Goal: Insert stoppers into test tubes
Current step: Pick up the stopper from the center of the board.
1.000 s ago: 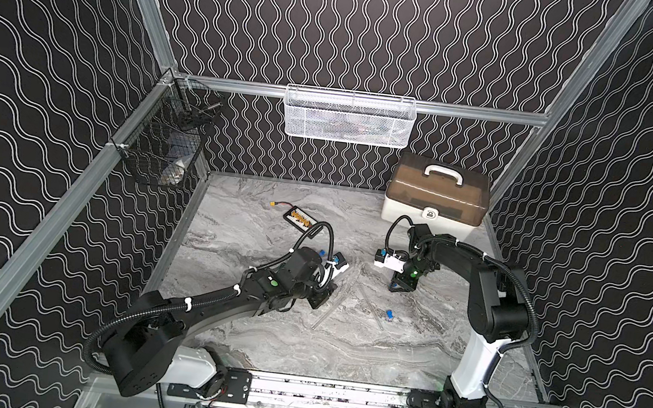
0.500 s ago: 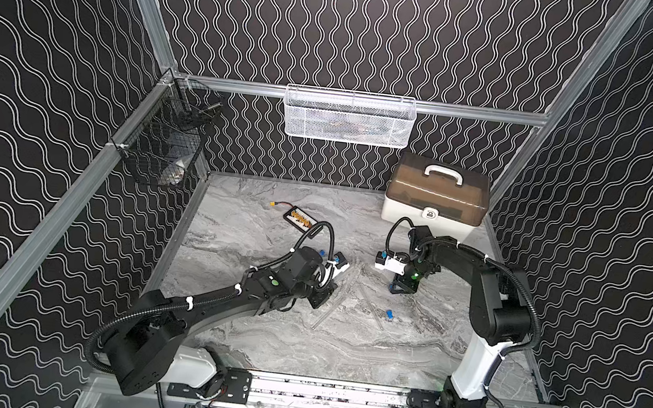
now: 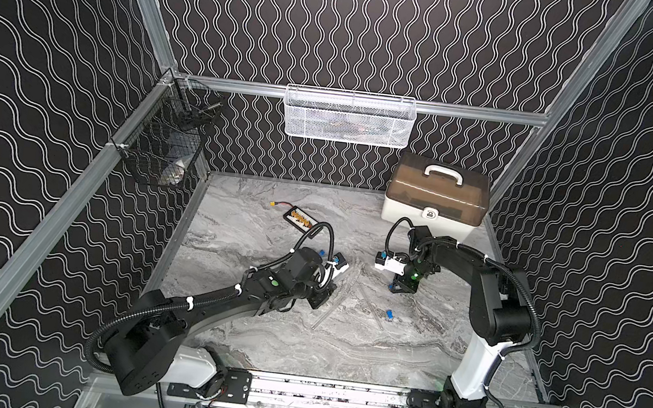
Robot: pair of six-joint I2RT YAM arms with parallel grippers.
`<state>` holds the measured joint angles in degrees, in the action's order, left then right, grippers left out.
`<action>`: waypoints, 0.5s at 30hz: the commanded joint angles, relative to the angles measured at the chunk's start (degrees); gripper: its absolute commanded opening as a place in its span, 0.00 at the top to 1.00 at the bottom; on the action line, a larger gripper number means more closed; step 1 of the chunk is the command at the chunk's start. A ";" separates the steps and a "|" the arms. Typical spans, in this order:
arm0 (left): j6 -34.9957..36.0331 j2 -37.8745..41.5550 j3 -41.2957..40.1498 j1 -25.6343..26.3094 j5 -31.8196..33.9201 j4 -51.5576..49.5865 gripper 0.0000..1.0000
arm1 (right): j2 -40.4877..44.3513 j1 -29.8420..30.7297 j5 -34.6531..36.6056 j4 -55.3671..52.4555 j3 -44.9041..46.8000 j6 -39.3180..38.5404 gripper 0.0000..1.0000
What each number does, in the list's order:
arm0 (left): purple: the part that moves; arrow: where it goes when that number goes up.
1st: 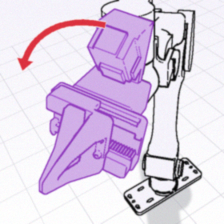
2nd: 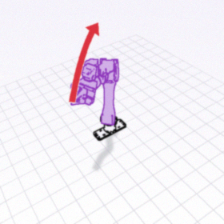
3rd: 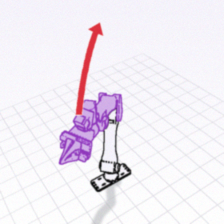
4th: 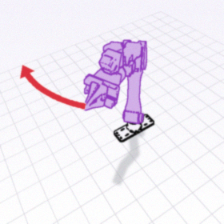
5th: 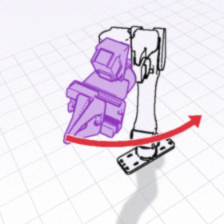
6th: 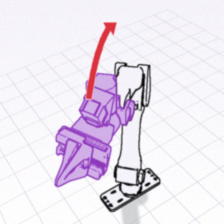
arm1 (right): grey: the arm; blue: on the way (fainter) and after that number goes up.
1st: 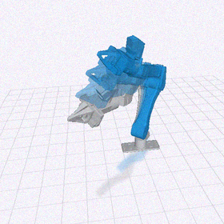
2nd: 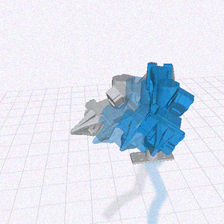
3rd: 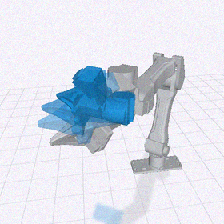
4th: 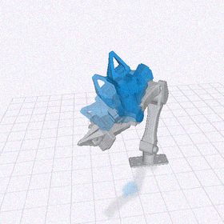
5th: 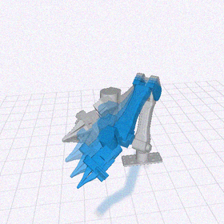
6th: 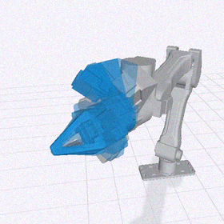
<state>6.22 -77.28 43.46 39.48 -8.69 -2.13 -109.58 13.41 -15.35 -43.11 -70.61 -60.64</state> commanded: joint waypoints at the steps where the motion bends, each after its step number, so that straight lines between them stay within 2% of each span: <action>1: 1.52 0.02 0.12 -0.03 0.21 2.32 0.99 | 0.16 0.15 0.17 -1.72 0.47 -1.08 0.72; 15: 1.60 0.02 0.21 -0.10 0.51 2.22 0.99 | -0.11 0.36 -1.28 -1.98 0.82 -1.33 0.81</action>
<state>6.44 -77.28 43.46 39.44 -8.51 -2.13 -109.40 13.56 -15.81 -42.81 -70.13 -60.77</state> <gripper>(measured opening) 0.159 0.195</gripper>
